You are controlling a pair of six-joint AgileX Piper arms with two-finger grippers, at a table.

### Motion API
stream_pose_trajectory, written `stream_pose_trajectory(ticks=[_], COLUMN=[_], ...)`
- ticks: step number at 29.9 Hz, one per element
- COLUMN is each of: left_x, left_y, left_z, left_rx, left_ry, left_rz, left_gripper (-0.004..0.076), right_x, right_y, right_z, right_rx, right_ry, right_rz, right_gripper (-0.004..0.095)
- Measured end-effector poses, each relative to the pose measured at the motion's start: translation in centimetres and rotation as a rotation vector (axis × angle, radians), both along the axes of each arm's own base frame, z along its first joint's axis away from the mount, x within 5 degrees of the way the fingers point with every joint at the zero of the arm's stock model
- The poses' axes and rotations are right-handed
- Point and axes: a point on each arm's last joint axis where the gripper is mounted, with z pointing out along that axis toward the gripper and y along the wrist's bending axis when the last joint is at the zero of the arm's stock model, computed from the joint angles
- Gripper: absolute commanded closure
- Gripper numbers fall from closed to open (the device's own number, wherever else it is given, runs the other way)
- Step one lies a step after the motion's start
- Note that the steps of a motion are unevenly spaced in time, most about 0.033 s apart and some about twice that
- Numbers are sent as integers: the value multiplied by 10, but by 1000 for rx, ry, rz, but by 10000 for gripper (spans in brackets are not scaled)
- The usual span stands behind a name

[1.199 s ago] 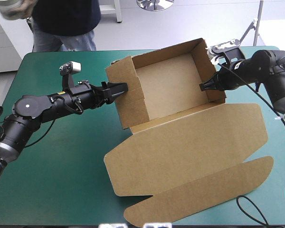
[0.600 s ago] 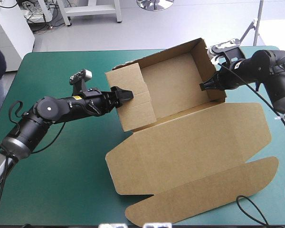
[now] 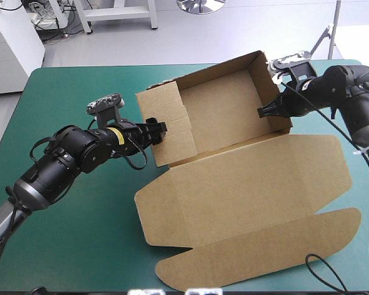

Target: Fold the box

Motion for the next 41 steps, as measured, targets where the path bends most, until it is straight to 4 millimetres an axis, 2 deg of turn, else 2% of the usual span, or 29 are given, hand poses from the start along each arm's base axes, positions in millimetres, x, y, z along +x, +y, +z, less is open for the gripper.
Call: stream_pose_trajectory(ticks=[7, 11, 30, 32, 35, 38, 41], left_x=[9, 11, 14, 14, 14, 14, 13], left_y=[-4, -6, -8, -8, -8, -9, -8], left_z=[-12, -15, -14, -14, -14, -15, -15], left_rx=[53, 57, 34, 32, 18, 2, 9], left_ry=[56, 65, 33, 33, 43, 57, 64], left_rz=[9, 12, 7, 9, 20, 24, 27], left_gripper=[141, 141, 147, 191, 323, 499, 724], right_x=[-9, -14, -22, -22, -22, -22, -21], right_y=[36, 46, 45, 45, 45, 45, 44], right_z=[1, 1, 9, 9, 9, 9, 8], right_rx=[-64, -54, -38, -38, -38, -40, -53], right_ry=[-41, -36, -52, -52, -52, -52, -55], right_rz=[28, 48, 45, 45, 45, 45, 42], right_gripper=[909, 909, 909, 909, 909, 909, 909])
